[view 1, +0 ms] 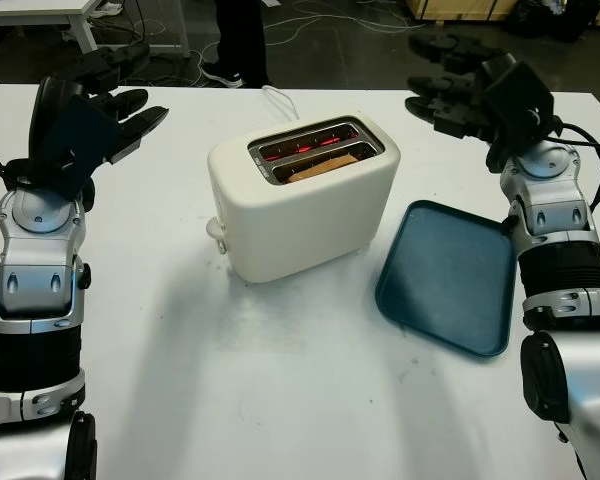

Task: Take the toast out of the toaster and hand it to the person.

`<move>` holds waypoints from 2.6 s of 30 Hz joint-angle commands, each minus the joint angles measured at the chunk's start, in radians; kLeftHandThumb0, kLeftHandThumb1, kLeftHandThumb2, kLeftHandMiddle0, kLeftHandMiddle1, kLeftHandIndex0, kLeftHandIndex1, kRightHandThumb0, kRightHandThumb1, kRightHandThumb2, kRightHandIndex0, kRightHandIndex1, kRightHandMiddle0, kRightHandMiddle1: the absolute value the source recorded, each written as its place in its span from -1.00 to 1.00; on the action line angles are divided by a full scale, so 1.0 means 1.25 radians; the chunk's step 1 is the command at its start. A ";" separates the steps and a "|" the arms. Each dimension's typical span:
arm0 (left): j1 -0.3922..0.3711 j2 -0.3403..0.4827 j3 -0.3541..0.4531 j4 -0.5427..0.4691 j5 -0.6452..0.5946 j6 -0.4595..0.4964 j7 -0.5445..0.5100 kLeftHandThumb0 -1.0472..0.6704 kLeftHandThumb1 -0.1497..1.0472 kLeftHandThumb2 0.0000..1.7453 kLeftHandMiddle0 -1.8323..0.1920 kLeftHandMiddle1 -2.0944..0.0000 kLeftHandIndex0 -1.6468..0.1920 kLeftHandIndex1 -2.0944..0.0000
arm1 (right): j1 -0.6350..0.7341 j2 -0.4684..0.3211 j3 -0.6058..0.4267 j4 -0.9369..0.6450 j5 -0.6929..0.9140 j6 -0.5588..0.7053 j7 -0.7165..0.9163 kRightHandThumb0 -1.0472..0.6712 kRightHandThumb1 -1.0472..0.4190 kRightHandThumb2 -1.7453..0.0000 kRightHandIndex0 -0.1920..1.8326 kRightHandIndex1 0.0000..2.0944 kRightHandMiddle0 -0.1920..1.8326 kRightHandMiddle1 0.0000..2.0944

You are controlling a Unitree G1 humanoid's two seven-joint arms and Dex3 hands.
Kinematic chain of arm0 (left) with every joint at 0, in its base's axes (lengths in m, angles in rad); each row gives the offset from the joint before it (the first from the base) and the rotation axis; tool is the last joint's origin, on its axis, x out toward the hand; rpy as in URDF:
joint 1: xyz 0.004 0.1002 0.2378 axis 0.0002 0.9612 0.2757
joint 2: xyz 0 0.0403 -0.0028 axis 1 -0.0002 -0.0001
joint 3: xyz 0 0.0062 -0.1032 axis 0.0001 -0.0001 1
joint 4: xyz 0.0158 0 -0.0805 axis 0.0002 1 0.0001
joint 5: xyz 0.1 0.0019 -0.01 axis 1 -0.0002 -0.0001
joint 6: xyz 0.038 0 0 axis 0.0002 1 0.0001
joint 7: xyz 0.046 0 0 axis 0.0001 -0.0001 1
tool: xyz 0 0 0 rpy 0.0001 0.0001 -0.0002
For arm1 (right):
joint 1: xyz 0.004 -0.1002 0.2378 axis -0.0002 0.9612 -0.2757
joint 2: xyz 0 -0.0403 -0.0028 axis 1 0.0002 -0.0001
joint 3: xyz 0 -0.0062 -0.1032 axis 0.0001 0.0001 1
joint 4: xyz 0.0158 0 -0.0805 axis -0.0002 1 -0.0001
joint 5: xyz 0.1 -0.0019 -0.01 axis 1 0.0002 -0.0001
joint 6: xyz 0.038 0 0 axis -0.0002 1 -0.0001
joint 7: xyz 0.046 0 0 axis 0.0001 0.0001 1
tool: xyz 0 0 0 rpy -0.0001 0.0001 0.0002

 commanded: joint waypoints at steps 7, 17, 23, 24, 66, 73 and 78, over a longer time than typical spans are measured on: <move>-0.008 0.010 -0.008 -0.019 0.015 0.013 0.000 -0.08 0.79 -0.96 0.15 0.96 0.13 0.99 | 0.003 -0.018 0.020 0.010 -0.027 -0.019 0.015 0.05 -0.83 0.88 -0.16 -0.97 -0.24 -0.98; 0.004 0.008 -0.008 -0.002 0.015 -0.031 0.002 -0.13 0.78 -0.98 0.14 0.94 0.12 0.98 | 0.018 -0.008 0.020 -0.023 -0.026 0.002 0.006 -0.02 -0.83 0.89 -0.18 -0.99 -0.25 -0.99; 0.005 0.004 -0.013 -0.009 0.015 -0.020 0.000 -0.15 0.79 -0.98 0.14 0.94 0.12 0.99 | 0.039 -0.007 0.013 -0.068 -0.022 0.024 -0.003 0.04 -0.83 0.85 -0.25 -1.00 -0.30 -1.00; 0.006 0.004 -0.013 -0.008 0.015 -0.021 0.000 -0.14 0.79 -0.98 0.14 0.94 0.12 0.99 | 0.040 -0.006 0.010 -0.069 -0.020 0.023 -0.004 0.04 -0.83 0.84 -0.26 -1.00 -0.31 -1.00; -0.002 -0.011 -0.036 0.054 0.018 -0.093 -0.001 -0.20 0.79 -0.93 0.19 0.88 0.13 0.99 | 0.051 -0.007 0.016 -0.091 -0.032 0.019 -0.012 -0.02 -0.83 0.87 -0.23 -0.97 -0.28 -0.98; 0.006 -0.014 -0.029 0.037 0.021 -0.077 0.010 -0.20 0.78 -0.93 0.19 0.87 0.12 0.99 | 0.043 -0.003 0.019 -0.090 -0.027 0.037 -0.001 -0.03 -0.83 0.84 -0.23 -0.98 -0.28 -0.99; 0.013 -0.013 -0.026 0.032 0.014 -0.082 0.008 -0.20 0.79 -0.94 0.21 0.86 0.13 0.99 | 0.044 0.009 0.019 -0.100 -0.021 0.046 -0.006 -0.06 -0.83 0.86 -0.21 -0.97 -0.26 -0.98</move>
